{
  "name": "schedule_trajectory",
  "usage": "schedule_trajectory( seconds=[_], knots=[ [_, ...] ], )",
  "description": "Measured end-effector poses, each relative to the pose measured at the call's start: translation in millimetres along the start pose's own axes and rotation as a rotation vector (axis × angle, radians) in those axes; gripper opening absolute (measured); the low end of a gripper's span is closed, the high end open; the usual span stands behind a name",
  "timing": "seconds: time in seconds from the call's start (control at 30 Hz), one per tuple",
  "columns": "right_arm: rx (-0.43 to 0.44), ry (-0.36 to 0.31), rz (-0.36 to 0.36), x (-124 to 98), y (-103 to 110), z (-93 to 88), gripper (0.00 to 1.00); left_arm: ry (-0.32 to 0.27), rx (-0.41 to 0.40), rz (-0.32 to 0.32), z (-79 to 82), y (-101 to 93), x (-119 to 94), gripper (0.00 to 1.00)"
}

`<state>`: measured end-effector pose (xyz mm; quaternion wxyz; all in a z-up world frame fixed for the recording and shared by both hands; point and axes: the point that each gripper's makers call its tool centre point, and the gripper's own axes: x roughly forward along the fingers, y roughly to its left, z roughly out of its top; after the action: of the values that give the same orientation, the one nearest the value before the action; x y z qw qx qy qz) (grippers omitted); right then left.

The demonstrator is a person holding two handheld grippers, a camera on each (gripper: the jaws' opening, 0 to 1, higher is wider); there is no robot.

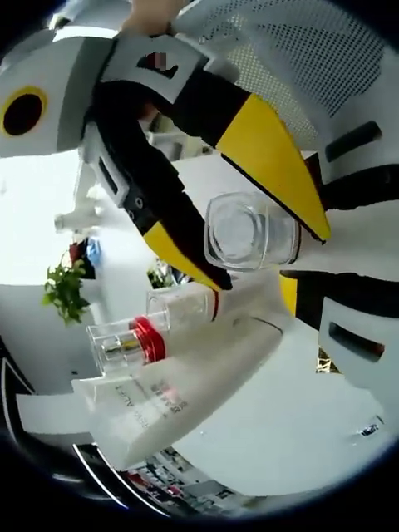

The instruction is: Arrange the skincare products in the storage area until every visible bottle or jar stands upright without overlapping.

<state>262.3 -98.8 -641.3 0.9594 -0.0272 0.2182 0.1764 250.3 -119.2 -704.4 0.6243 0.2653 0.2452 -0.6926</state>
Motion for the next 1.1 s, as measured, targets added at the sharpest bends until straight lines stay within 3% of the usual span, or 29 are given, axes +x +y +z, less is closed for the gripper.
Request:
schedule_trajectory(
  seconds=[0.2,0.57,0.7,1.1],
  knots=[
    [0.019,0.002,0.000,-8.7,1.1,-2.8,0.33,0.007,-0.008,0.024,-2.2,5.9,-4.5,0.27],
    [-0.025,0.077,-0.024,-18.9,-10.0,-19.3,0.33,0.034,-0.032,0.053,-10.7,13.2,-9.6,0.27],
    [-0.058,0.114,-0.032,-20.0,-14.9,-25.4,0.33,0.043,-0.057,0.062,-13.0,16.6,-9.7,0.24],
    [-0.044,0.157,-0.077,-28.5,-42.9,-35.9,0.32,0.075,-0.147,0.049,-21.4,18.5,-3.9,0.14]
  ],
)
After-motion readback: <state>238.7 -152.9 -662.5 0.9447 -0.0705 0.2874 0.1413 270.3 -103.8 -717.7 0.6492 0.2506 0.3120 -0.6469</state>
